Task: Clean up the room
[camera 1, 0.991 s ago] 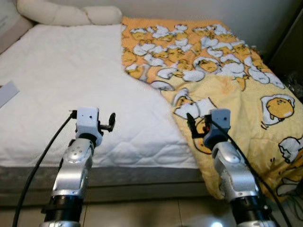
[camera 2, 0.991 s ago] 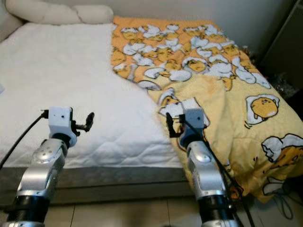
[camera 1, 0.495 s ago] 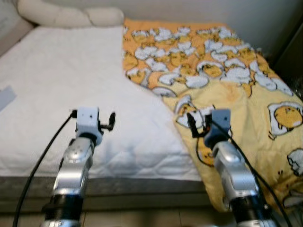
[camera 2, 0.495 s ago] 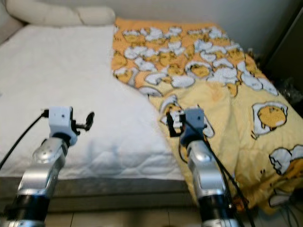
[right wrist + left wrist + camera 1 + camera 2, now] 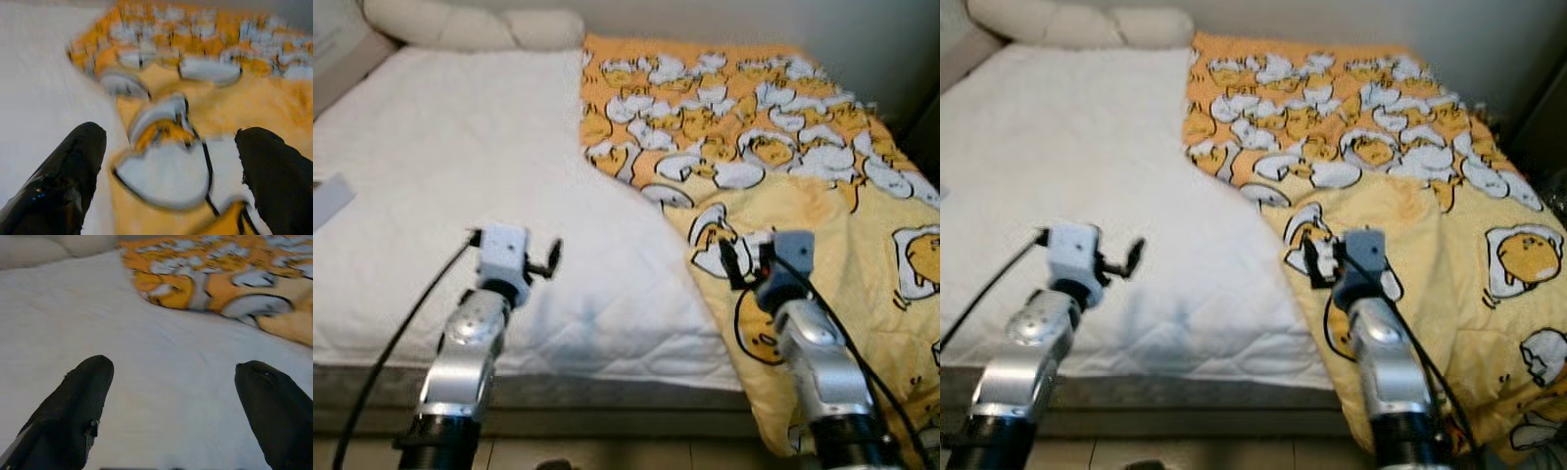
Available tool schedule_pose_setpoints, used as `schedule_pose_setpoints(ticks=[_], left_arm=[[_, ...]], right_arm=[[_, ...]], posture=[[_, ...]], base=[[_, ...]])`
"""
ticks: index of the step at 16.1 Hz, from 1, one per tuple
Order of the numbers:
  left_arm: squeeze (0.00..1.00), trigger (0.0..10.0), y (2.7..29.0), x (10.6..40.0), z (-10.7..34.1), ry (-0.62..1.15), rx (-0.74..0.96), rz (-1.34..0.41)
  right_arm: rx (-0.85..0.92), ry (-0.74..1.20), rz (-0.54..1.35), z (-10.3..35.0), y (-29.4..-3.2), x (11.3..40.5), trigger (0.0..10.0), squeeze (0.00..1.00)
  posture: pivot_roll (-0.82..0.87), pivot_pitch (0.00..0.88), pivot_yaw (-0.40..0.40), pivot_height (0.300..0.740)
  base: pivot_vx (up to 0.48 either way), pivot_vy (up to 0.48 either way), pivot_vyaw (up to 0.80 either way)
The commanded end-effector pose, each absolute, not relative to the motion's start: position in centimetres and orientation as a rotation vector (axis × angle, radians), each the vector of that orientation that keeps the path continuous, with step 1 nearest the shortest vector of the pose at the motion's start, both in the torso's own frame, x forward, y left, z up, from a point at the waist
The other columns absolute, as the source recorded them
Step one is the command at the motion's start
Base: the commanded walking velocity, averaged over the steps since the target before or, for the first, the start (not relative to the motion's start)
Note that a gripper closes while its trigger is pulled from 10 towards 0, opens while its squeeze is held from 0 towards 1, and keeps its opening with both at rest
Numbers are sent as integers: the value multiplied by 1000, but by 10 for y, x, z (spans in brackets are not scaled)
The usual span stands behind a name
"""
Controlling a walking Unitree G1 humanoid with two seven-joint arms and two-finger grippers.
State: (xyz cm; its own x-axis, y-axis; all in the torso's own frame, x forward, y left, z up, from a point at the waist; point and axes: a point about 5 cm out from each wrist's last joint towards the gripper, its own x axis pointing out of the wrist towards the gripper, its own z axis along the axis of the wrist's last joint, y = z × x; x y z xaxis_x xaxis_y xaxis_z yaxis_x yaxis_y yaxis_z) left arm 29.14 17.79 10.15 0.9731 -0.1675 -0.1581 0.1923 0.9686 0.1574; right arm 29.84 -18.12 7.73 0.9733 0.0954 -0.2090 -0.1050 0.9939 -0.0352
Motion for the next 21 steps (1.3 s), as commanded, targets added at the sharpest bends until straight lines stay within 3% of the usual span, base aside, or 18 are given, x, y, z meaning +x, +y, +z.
schedule_pose_setpoints(ticks=[1,3,4,5,6,9,18,19,20,21], left_arm=[[992,10000,178,293,105,127,186,-210],[992,10000,177,297,112,115,214,-278],[976,10000,175,299,119,129,225,-375],[973,10000,174,298,120,140,227,-421],[961,10000,173,296,121,159,246,-478],[949,10000,180,282,119,242,340,-617],[918,10000,200,227,157,336,383,-748],[918,10000,201,222,159,340,382,-740],[922,10000,201,216,161,350,373,-743],[925,10000,201,214,162,354,372,-745]], right_arm=[[-68,223,114,79,-181,304,10000,1000],[-132,298,126,73,-184,319,10000,1000],[-168,347,147,70,-183,331,10000,957],[-177,359,161,70,-182,334,10000,827],[-197,377,194,68,-179,338,10000,0],[-228,435,244,64,-173,348,10000,0],[-459,578,197,41,-177,341,10000,0],[-468,577,178,40,-180,340,9098,0],[-508,577,156,40,-184,340,3843,0],[-518,575,149,41,-186,340,0,0]], posture=[[-3,0,-21,740],[10,0,-24,740],[25,0,-33,740],[32,0,-34,740],[39,0,-35,740],[81,5,-31,740],[276,232,-14,740],[289,246,-13,740],[292,257,-11,740],[293,262,-11,740]], base=[[0,0,0],[0,0,0],[0,0,0],[0,0,0],[0,0,0],[0,0,0],[0,0,0],[0,0,0],[0,0,0],[0,0,0]])
